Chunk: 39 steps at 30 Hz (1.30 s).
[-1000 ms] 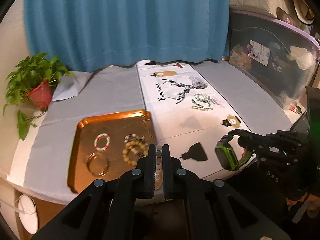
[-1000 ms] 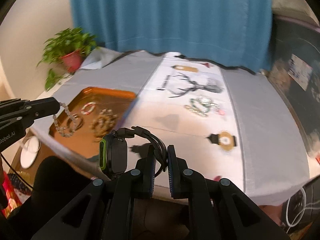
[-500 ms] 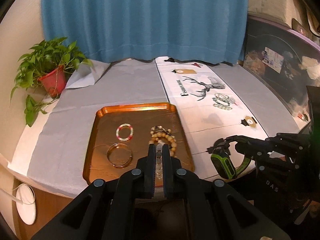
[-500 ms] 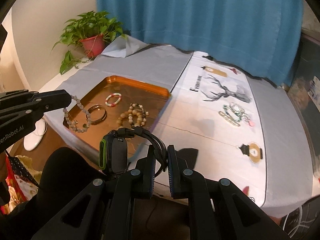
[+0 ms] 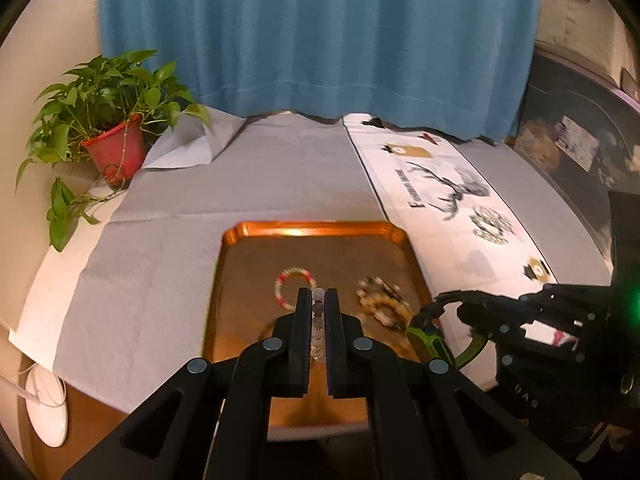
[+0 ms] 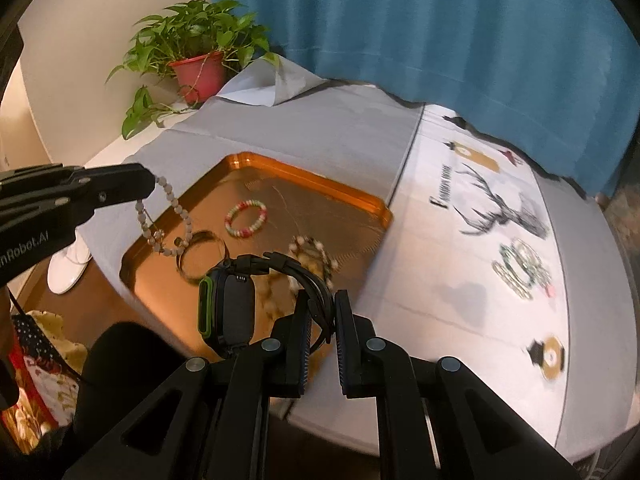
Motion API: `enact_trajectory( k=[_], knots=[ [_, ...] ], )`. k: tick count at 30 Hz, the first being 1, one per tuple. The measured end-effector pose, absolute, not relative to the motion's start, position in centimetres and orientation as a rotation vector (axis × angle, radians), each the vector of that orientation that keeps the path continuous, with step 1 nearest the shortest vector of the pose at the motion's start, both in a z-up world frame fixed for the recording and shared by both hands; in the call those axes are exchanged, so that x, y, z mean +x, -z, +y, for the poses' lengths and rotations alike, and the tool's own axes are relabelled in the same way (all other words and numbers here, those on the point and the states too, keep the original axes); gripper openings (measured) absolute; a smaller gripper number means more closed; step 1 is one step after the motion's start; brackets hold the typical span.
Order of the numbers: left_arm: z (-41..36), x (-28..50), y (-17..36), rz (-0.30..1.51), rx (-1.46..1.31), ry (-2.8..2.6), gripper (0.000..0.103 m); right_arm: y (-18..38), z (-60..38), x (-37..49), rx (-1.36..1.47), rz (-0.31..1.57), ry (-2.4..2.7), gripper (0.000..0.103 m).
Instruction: Organize jewelry
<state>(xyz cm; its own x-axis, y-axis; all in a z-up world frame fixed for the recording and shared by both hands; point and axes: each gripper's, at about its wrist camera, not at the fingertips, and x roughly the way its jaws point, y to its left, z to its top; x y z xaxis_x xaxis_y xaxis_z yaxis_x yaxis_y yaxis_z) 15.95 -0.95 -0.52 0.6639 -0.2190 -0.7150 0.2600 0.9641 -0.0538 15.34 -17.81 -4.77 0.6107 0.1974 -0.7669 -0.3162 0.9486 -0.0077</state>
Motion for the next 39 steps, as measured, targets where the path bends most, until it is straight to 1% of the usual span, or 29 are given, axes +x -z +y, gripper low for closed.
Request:
enact_trajectory(
  k=[4, 8, 10, 11, 12, 13, 14, 15, 19, 24, 28, 31, 39],
  knots=[
    [-0.4, 18.1, 1.1, 0.810, 0.062, 0.259, 0.004, 5.3, -16.3, 17.5, -0.157, 0.866, -0.311, 0.012],
    [0.1, 20.4, 2.9, 0.856, 0.034, 0.285, 0.005, 6.7, -15.2, 19.6, -0.165, 0.895, -0.305, 0.012],
    [0.2, 21.2, 4.1, 0.889, 0.022, 0.308, 0.011, 7.8, -14.9, 20.7, -0.159, 0.929, -0.304, 0.017],
    [0.2, 21.7, 4.7, 0.923, 0.019, 0.310, 0.032, 8.3, -14.8, 21.0, -0.156, 0.948, -0.302, 0.026],
    [0.4, 21.9, 5.1, 0.947, 0.018, 0.293, 0.064, 8.7, -14.7, 21.3, -0.162, 0.969, -0.282, 0.040],
    [0.7, 21.8, 5.3, 0.951, 0.016, 0.258, 0.076, 9.0, -15.0, 21.3, -0.166, 0.975, -0.259, 0.048],
    [1.2, 21.3, 5.2, 0.930, 0.011, 0.210, 0.084, 9.0, -15.3, 21.0, -0.163, 0.969, -0.242, 0.057],
    [1.6, 20.6, 5.1, 0.909, 0.005, 0.192, 0.084, 8.8, -15.7, 20.6, -0.156, 0.959, -0.238, 0.060],
    [2.7, 17.2, 5.3, 0.932, -0.024, 0.164, 0.085, 7.9, -17.3, 17.2, -0.155, 0.941, -0.236, 0.062],
    [1.6, 10.4, 5.4, 0.914, 0.041, 0.105, 0.086, 6.8, -19.2, 10.7, -0.156, 0.901, -0.226, 0.067],
    [0.0, 5.2, 5.1, 0.913, 0.011, 0.123, 0.087, 6.0, -20.9, 6.2, -0.099, 0.895, -0.218, 0.068],
    [-1.9, 2.6, 4.3, 0.883, 0.060, 0.138, 0.088, 5.1, -21.8, 3.5, -0.081, 0.871, -0.220, 0.068],
    [-5.0, -1.8, 1.5, 0.798, 0.144, 0.134, 0.092, 2.5, -23.6, -1.4, -0.046, 0.785, -0.218, 0.070]
  ],
)
